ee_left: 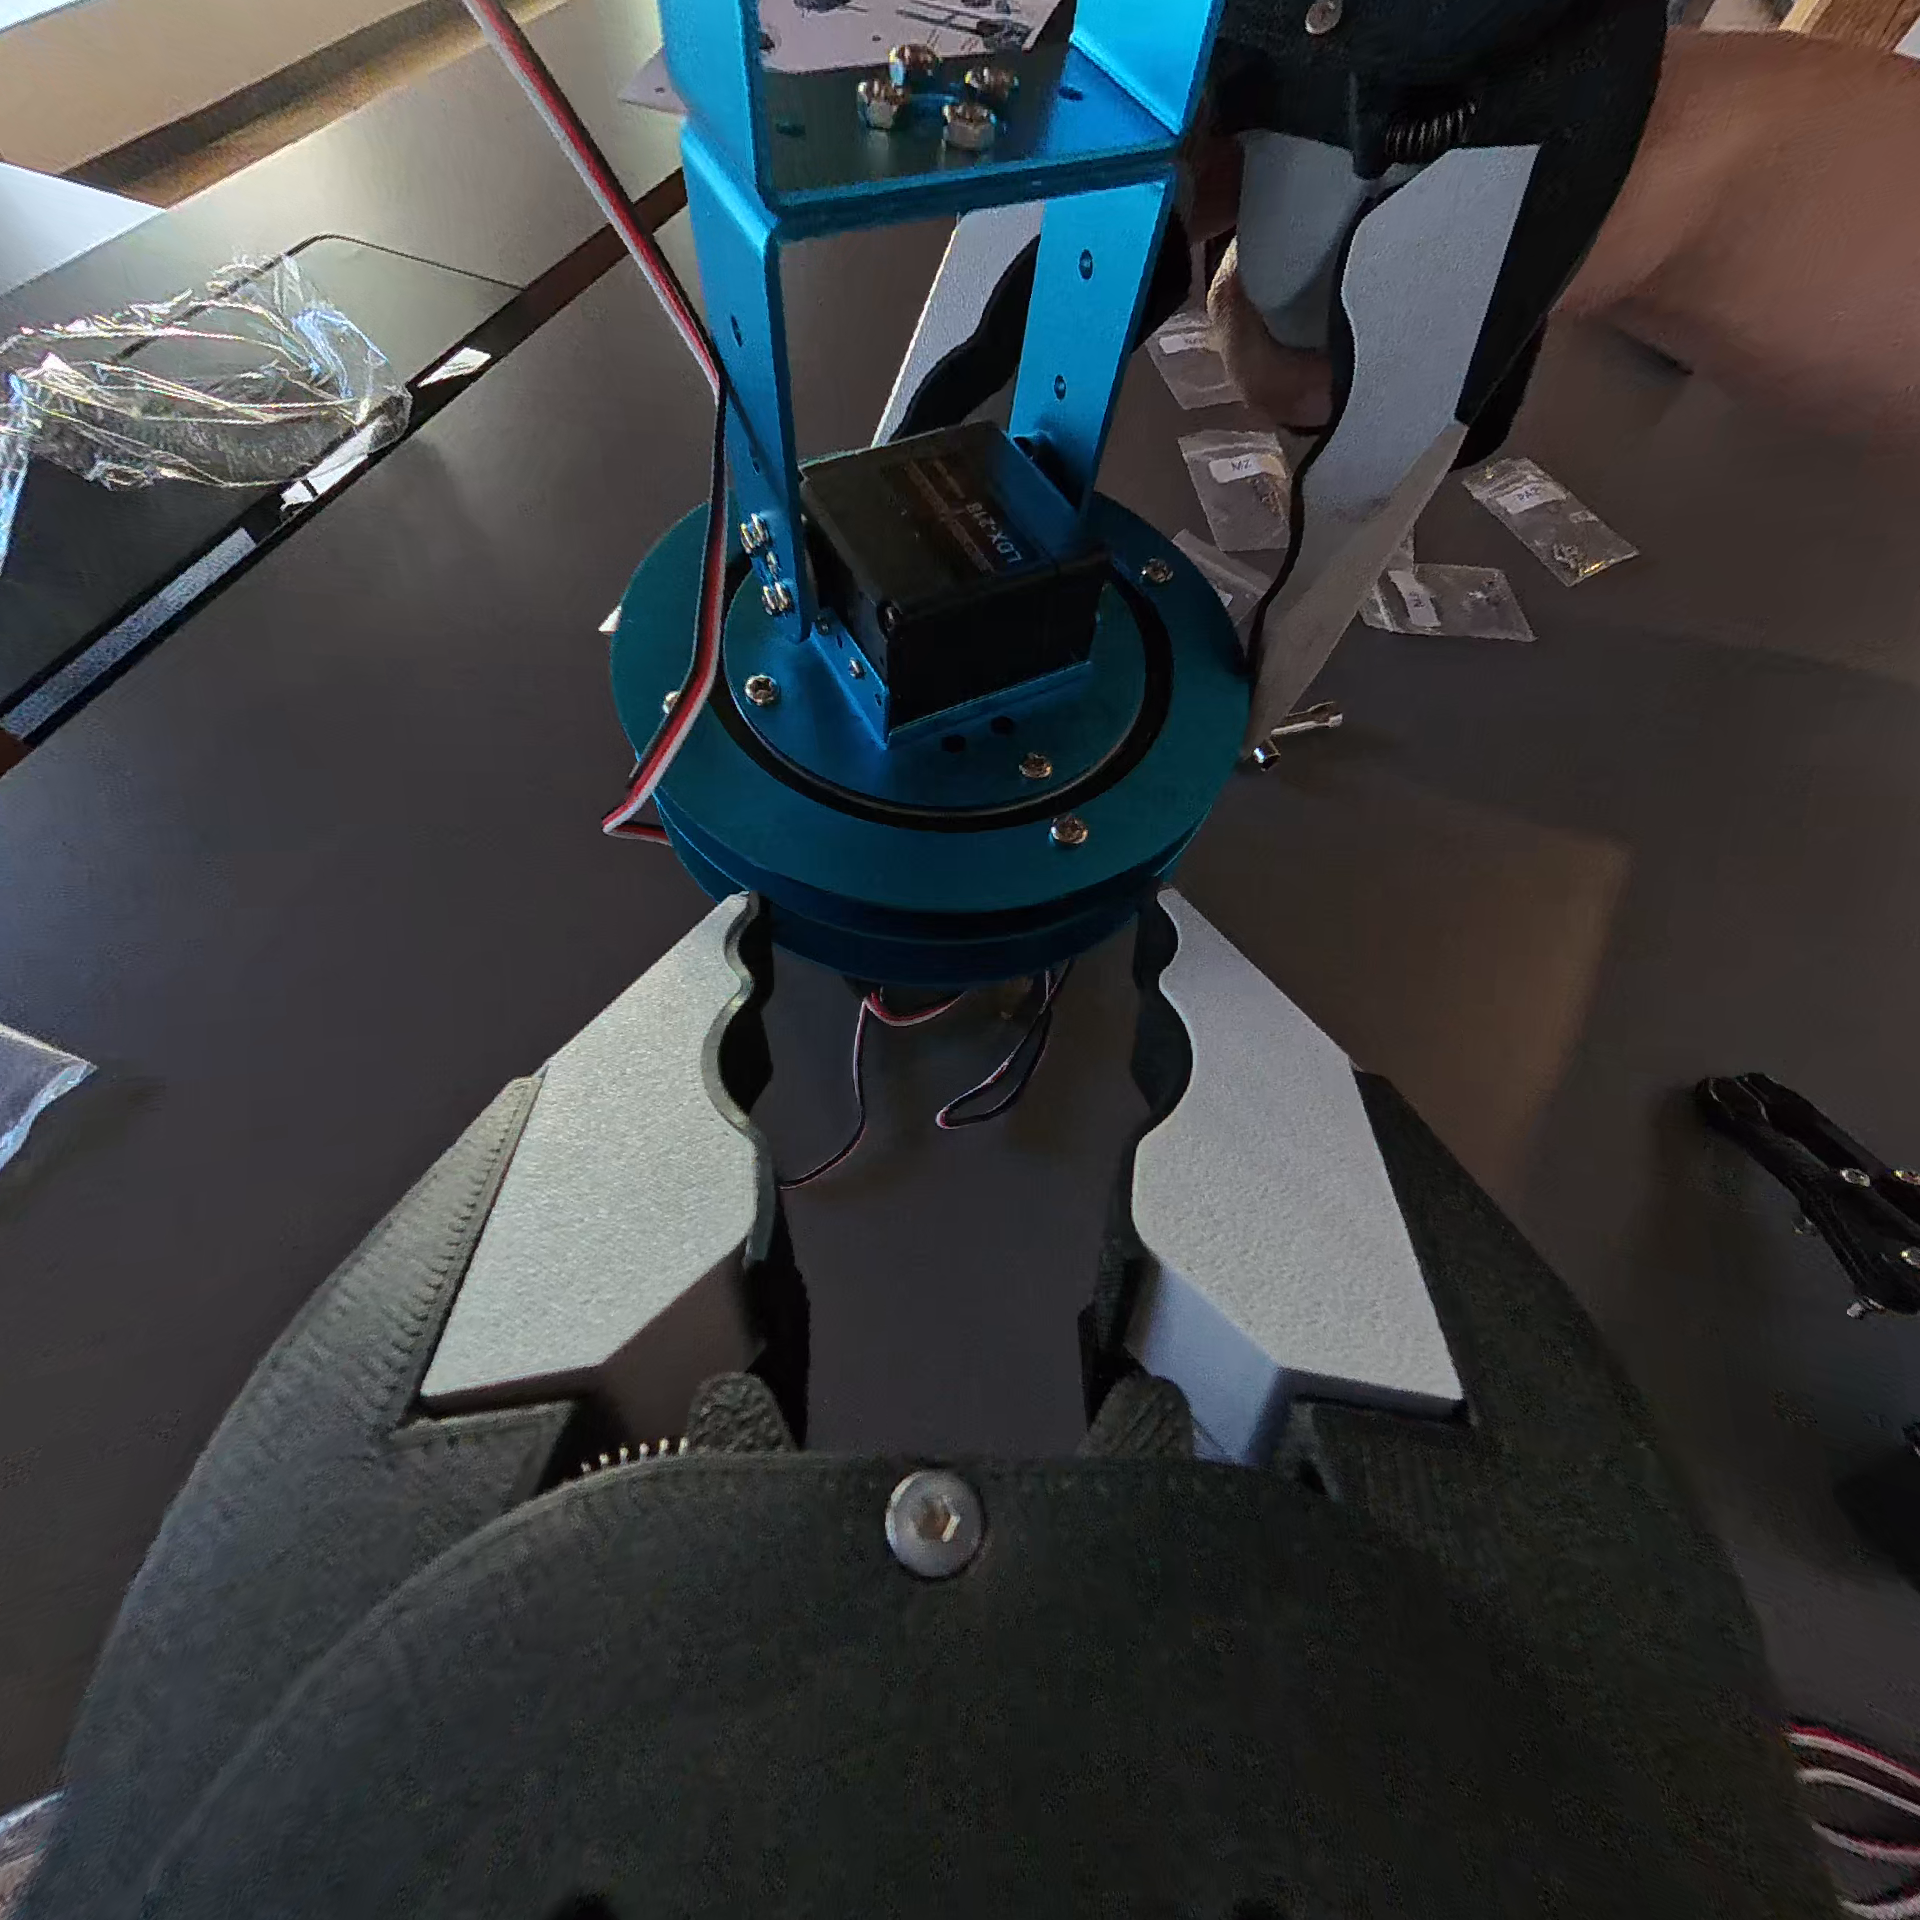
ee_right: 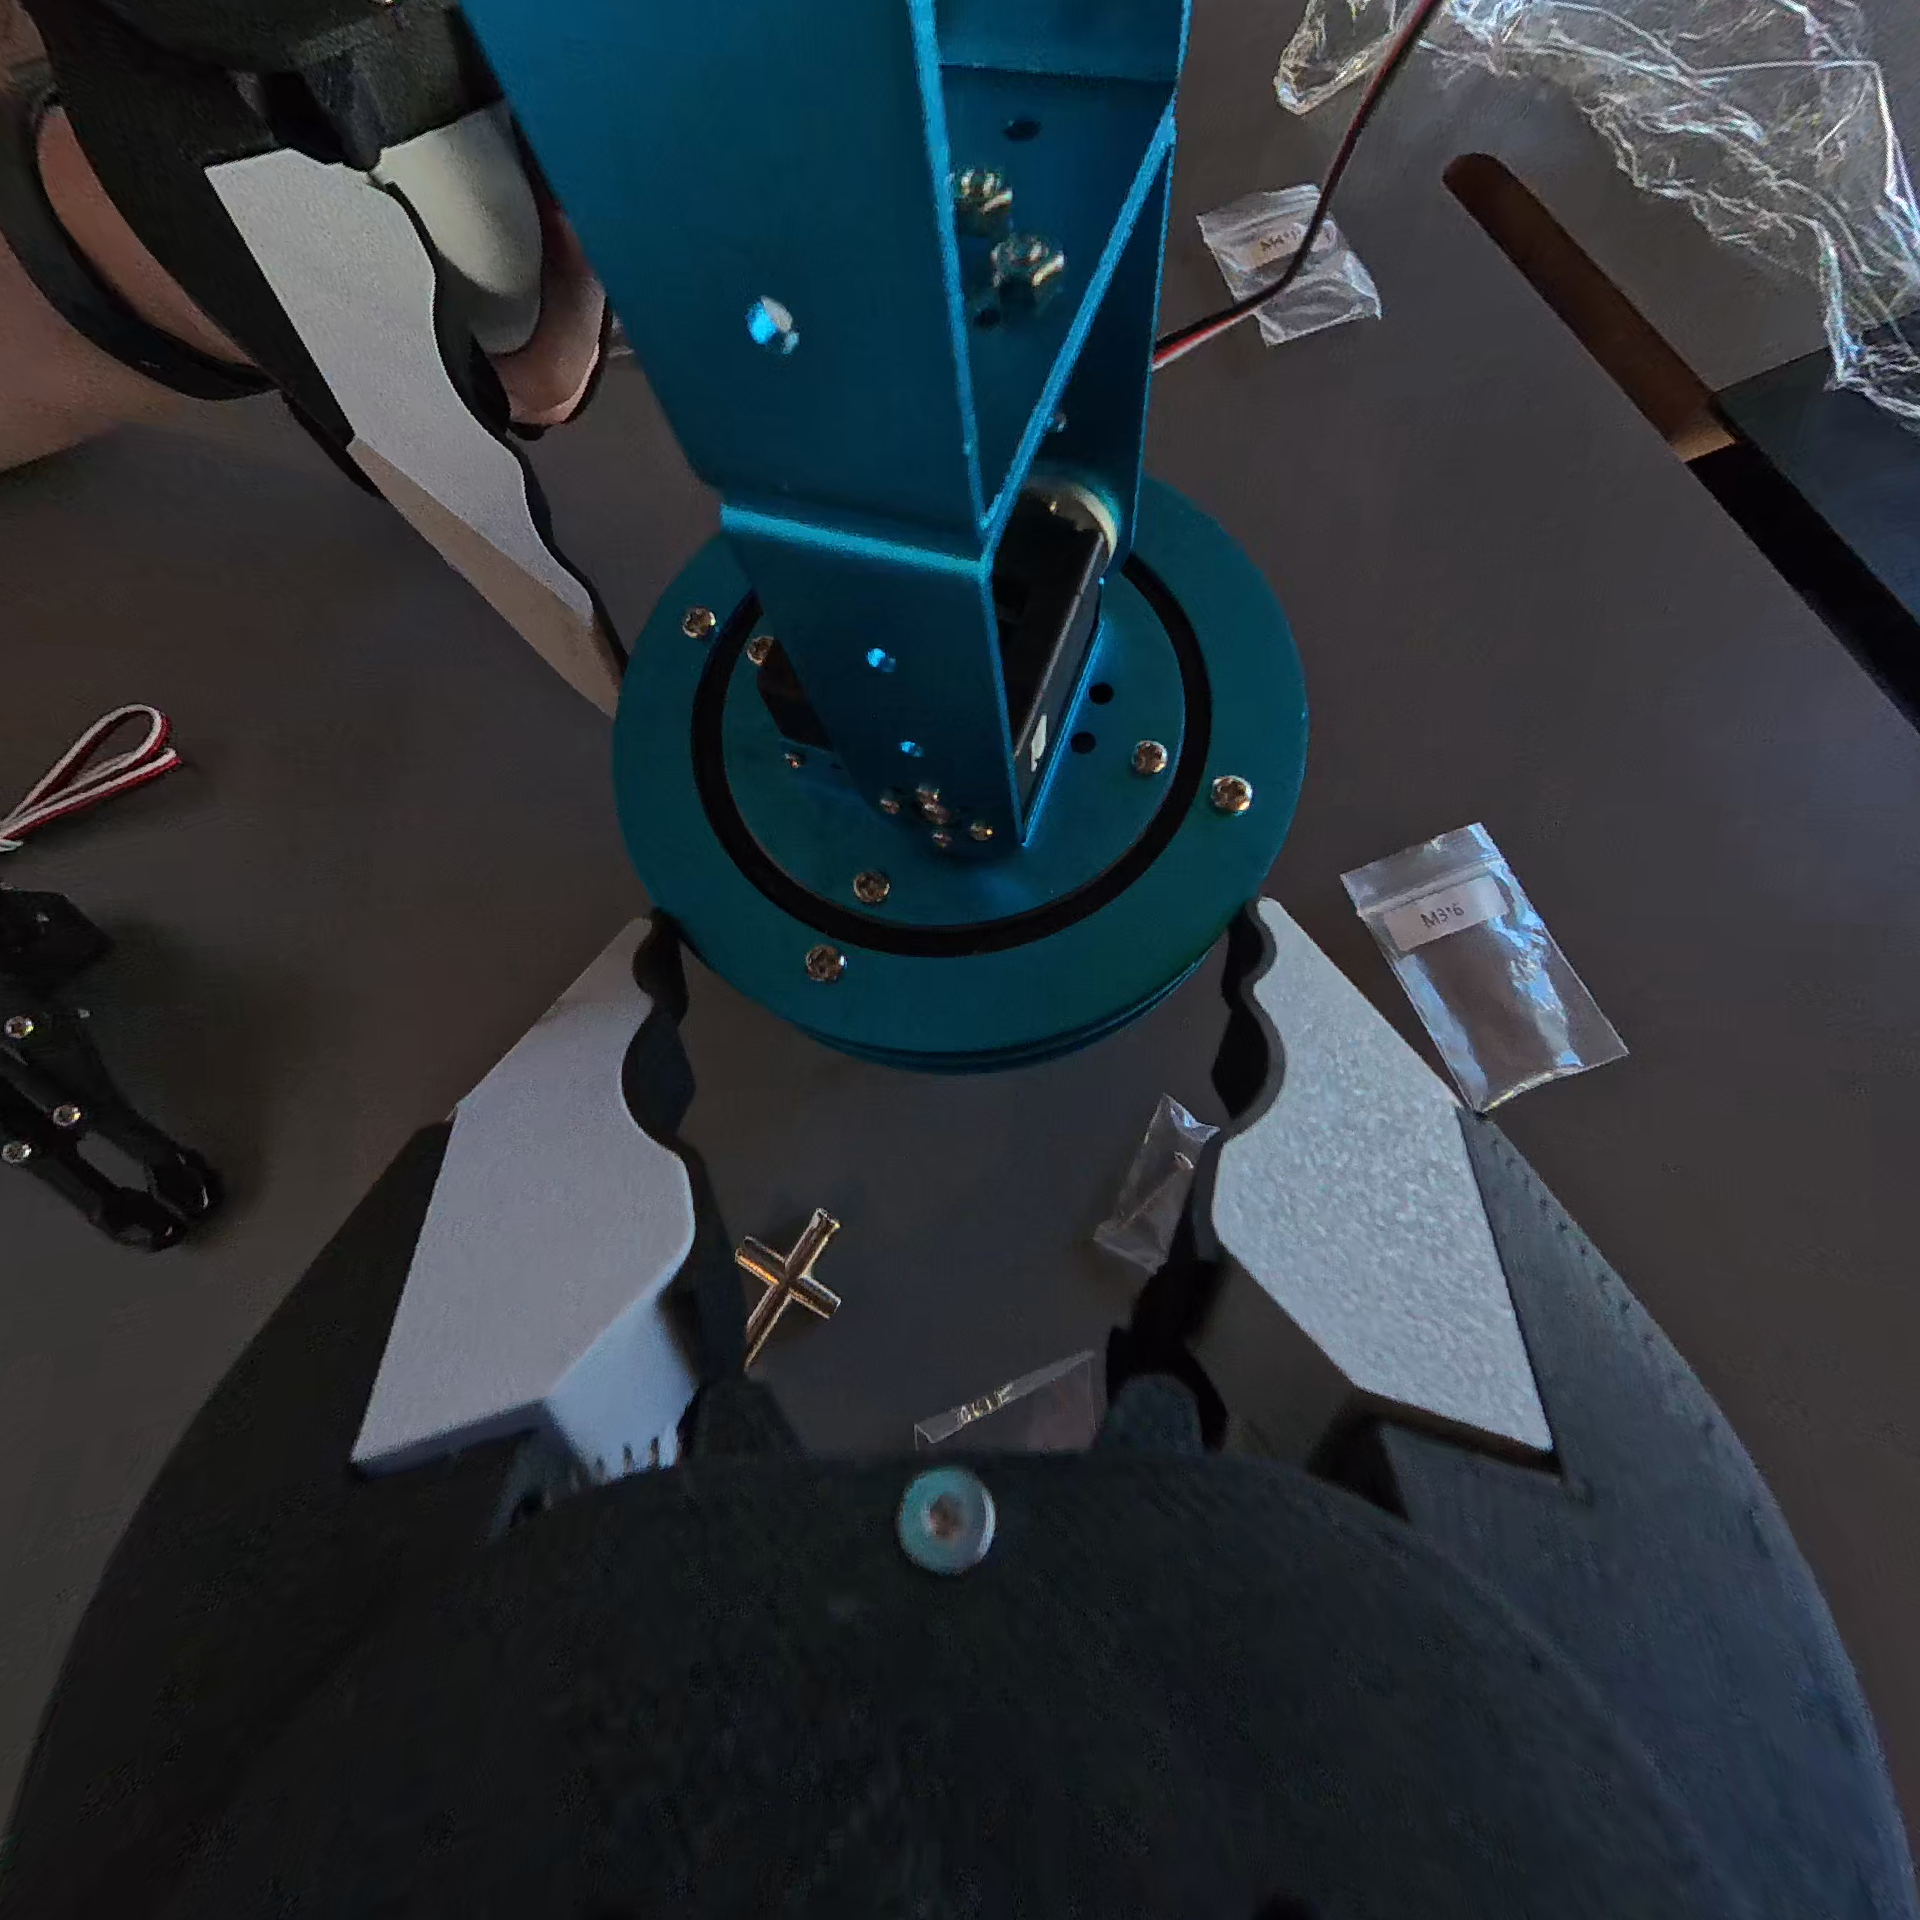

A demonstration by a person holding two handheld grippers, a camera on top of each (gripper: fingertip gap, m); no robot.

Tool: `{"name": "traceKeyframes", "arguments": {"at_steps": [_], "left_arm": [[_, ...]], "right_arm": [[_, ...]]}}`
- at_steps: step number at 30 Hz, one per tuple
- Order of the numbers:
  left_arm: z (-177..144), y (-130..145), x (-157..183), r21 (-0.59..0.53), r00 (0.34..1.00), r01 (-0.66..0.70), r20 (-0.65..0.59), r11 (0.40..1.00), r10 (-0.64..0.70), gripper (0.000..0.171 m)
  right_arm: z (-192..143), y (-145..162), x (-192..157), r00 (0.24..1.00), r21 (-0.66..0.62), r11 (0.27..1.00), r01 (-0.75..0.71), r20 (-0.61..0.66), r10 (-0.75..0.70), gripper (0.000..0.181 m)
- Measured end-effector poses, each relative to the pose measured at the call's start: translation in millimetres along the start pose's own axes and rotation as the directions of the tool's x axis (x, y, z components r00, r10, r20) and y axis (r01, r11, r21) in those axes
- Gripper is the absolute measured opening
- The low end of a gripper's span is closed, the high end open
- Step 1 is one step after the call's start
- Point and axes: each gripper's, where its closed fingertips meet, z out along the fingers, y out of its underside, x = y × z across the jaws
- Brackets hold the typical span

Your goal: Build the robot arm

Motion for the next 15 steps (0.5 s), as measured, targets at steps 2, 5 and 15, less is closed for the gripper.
{"name": "traceKeyframes", "arguments": {"at_steps": [2, 5, 15], "left_arm": [[0.3, -0.2, 0.1, -0.002, 1.000, -0.004, 0.003, 1.000, 0.004, 0.069], [0.8, -0.6, -0.4, -0.004, 1.000, -0.006, 0.008, 1.000, 0.006, 0.069], [2.5, -2.9, 0.6, 0.004, 1.000, -0.001, 0.014, 1.000, 0.001, 0.068]], "right_arm": [[-0.5, 0.3, 0.3, 1.000, -0.004, 1.000, 0.003, -0.002, -0.003, 0.104], [-0.7, 0.4, 1.1, 1.000, -0.012, 1.000, 0.007, -0.004, -0.007, 0.104], [-3.7, 0.7, 1.8, 1.000, -0.034, 0.999, 0.010, -0.009, -0.011, 0.104]]}}
